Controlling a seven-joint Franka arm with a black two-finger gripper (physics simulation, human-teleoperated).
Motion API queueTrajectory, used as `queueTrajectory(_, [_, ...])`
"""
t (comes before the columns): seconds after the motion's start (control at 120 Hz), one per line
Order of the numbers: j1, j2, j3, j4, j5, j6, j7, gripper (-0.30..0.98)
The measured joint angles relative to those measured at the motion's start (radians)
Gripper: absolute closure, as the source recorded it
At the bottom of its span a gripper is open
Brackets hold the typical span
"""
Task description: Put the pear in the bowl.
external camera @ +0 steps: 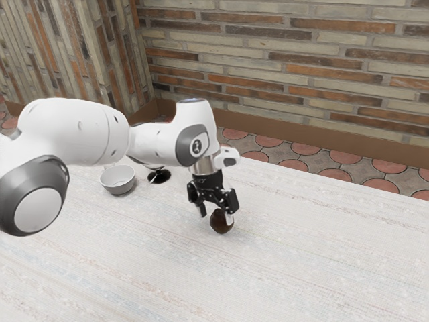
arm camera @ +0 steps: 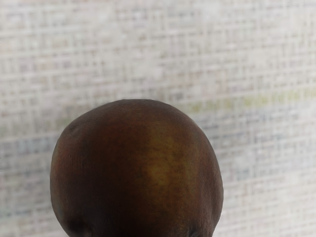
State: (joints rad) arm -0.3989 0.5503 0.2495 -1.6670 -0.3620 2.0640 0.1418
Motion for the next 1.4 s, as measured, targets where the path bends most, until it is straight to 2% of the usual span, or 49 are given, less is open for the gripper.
queueTrajectory(0.25, [0.006, 0.059, 0.002, 0.021, -0.019, 0.080, 0.002, 0.09])
queueTrajectory(0.567, [0.006, 0.067, 0.002, 0.021, -0.032, 0.107, 0.003, 0.23])
queueTrajectory(0.933, [0.006, 0.070, 0.004, 0.017, -0.022, 0.108, -0.005, 0.30])
queueTrajectory(1.092, [0.006, -0.033, 0.069, -0.002, 0.004, 0.052, -0.010, 0.41])
queueTrajectory(1.125, [0.005, -0.069, 0.090, -0.028, 0.019, 0.035, -0.012, 0.41])
queueTrajectory(1.158, [0.006, -0.113, 0.111, -0.069, 0.032, 0.022, -0.013, 0.36])
queueTrajectory(1.258, [0.006, -0.217, 0.189, -0.164, 0.068, -0.004, -0.015, 0.38])
queueTrajectory(1.4, [0.014, -0.229, 0.287, -0.190, 0.096, -0.010, -0.018, 0.39])
